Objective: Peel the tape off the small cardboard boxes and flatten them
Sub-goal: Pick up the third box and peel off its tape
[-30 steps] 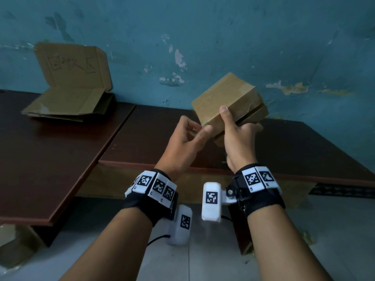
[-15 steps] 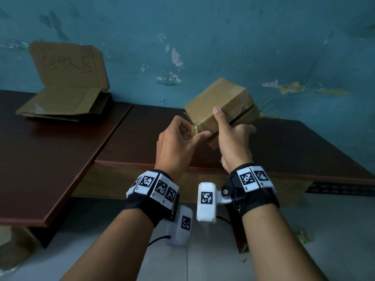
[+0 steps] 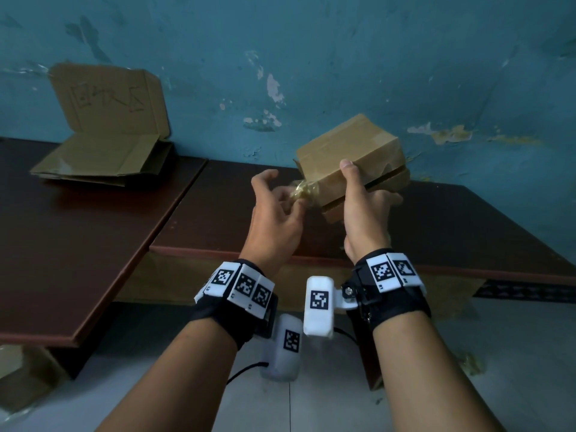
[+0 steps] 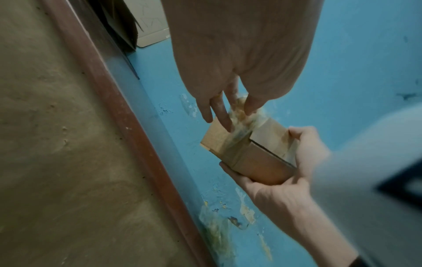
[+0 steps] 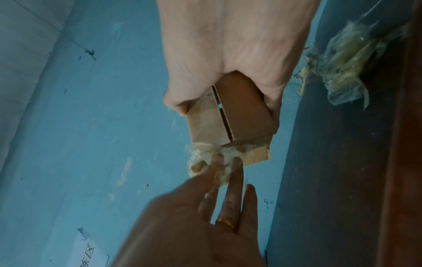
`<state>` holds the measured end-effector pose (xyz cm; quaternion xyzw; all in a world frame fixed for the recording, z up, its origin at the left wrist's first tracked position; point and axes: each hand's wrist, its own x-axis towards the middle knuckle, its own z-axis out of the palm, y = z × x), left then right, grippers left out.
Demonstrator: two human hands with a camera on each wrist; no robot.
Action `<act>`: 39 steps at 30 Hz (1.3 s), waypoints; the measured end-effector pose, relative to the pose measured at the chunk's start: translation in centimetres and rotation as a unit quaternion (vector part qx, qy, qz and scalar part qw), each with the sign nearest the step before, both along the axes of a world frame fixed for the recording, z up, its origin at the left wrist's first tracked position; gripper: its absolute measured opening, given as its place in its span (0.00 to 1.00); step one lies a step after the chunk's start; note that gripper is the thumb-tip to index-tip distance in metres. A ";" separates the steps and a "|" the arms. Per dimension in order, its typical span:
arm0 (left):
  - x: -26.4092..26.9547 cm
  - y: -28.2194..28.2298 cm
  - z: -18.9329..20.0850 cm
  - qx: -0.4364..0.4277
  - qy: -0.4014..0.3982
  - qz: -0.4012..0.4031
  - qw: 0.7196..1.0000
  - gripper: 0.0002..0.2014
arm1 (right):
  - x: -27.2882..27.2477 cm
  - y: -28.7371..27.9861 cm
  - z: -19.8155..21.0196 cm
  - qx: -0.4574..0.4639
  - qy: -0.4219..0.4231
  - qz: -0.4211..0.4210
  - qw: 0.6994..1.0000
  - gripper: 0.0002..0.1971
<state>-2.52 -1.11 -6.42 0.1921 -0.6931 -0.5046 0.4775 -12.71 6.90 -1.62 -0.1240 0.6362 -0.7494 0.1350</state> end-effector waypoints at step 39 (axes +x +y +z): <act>0.6 -0.6 0.6 0.114 0.008 -0.020 0.993 0.23 | -0.5 -0.3 -0.6 0.024 0.006 0.047 0.999 0.53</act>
